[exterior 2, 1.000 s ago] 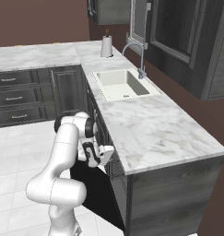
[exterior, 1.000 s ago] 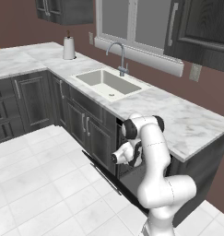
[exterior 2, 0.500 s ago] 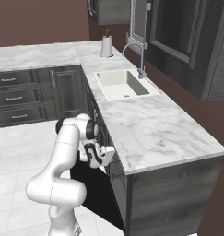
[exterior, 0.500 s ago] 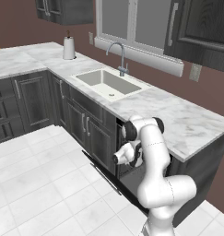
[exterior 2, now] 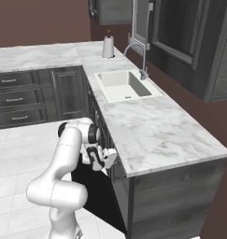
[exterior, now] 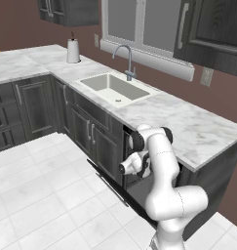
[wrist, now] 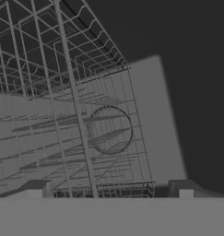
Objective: Open the dishwasher door and pull out the top rack.
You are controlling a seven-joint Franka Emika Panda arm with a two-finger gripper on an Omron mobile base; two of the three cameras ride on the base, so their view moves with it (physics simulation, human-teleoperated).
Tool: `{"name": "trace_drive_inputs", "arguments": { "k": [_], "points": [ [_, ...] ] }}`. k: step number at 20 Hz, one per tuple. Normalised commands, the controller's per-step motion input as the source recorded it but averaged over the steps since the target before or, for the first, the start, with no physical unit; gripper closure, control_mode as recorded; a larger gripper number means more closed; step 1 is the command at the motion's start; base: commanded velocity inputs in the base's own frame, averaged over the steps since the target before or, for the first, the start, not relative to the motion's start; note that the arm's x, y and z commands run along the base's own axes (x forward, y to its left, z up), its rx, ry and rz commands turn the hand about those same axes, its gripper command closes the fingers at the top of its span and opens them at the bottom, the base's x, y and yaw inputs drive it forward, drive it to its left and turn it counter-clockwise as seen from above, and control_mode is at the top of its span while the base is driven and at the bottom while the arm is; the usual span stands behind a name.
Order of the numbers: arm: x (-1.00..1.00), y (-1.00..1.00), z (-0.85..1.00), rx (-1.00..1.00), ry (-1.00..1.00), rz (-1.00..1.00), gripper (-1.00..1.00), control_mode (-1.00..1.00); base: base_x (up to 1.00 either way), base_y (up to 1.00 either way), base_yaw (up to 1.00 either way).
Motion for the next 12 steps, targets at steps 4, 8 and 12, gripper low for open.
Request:
{"name": "trace_drive_inputs", "arguments": {
  "k": [4, 8, 12],
  "points": [
    [0.19, -0.12, -0.14, 0.00, 0.07, 0.00, -1.00, -1.00, 0.00, 0.00, 0.00],
    [0.21, -0.15, -0.12, 0.00, 0.08, 0.00, -1.00, -1.00, 0.00, 0.00, 0.00],
    [0.23, -0.14, -0.12, 0.00, 0.09, 0.00, -1.00, -1.00, 0.00, 0.00, 0.00]
  ]
}}
